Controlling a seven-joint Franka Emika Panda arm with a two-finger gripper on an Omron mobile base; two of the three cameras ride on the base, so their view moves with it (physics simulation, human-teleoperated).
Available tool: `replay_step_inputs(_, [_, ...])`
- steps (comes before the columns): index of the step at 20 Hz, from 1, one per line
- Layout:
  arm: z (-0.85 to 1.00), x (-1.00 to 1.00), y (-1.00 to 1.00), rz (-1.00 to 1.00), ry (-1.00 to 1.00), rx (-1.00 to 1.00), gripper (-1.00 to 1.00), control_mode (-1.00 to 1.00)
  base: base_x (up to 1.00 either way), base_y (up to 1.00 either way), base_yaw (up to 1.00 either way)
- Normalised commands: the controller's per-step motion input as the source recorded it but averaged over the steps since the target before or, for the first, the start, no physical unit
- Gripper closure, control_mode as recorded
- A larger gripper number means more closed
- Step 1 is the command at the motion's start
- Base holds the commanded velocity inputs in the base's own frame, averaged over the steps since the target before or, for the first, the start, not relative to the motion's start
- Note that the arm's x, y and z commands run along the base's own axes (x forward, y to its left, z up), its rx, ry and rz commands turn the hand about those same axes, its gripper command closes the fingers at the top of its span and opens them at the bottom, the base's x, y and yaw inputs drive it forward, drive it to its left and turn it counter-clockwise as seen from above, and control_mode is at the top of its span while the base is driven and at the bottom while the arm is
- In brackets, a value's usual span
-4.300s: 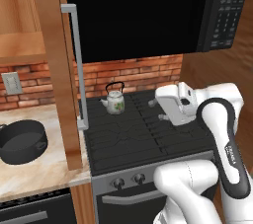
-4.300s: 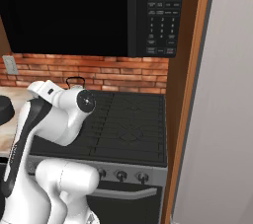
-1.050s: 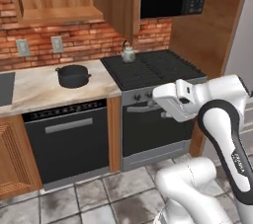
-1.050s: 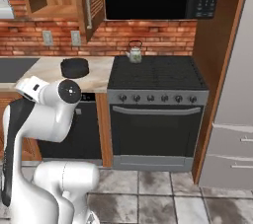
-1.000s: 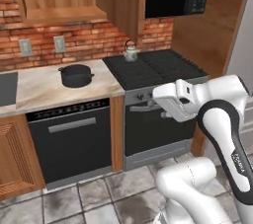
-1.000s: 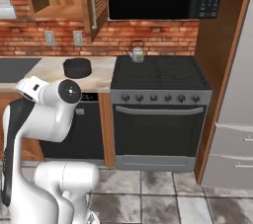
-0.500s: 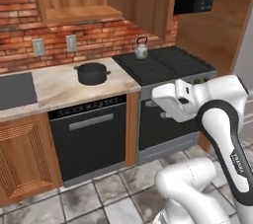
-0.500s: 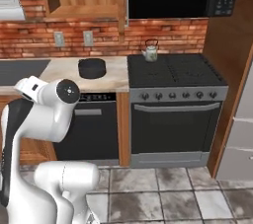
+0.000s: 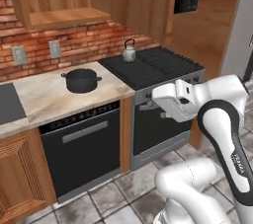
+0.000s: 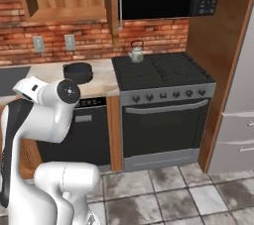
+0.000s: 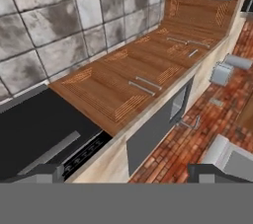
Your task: Pick the kettle from the cabinet and place it on a stove burner. Then pick the pot from the counter and place it on another stove burner. Finally, turn both burners on.
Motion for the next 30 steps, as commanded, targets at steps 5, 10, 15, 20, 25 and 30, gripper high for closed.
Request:
replay_step_inputs(5, [0.00, 0.00, 0.00, 0.00, 0.00, 0.00, -1.00, 1.00, 0.09, 0.66, -0.28])
replay_step_inputs(10, [0.00, 0.00, 0.00, 0.00, 0.00, 0.00, -1.00, 1.00, 0.12, 0.65, -0.28])
replay_step_inputs(15, [0.00, 0.00, 0.00, 0.00, 0.00, 0.00, -1.00, 1.00, 0.26, 0.58, -0.30])
replay_step_inputs(20, [0.00, 0.00, 0.00, 0.00, 0.00, 0.00, -1.00, 1.00, 0.33, 0.55, -0.31])
replay_step_inputs(25, [0.00, 0.00, 0.00, 0.00, 0.00, 0.00, -1.00, 1.00, 0.27, 0.62, -0.29])
replay_step_inputs(30, [0.00, 0.00, 0.00, 0.00, 0.00, 0.00, -1.00, 1.00, 0.12, 0.68, -0.25])
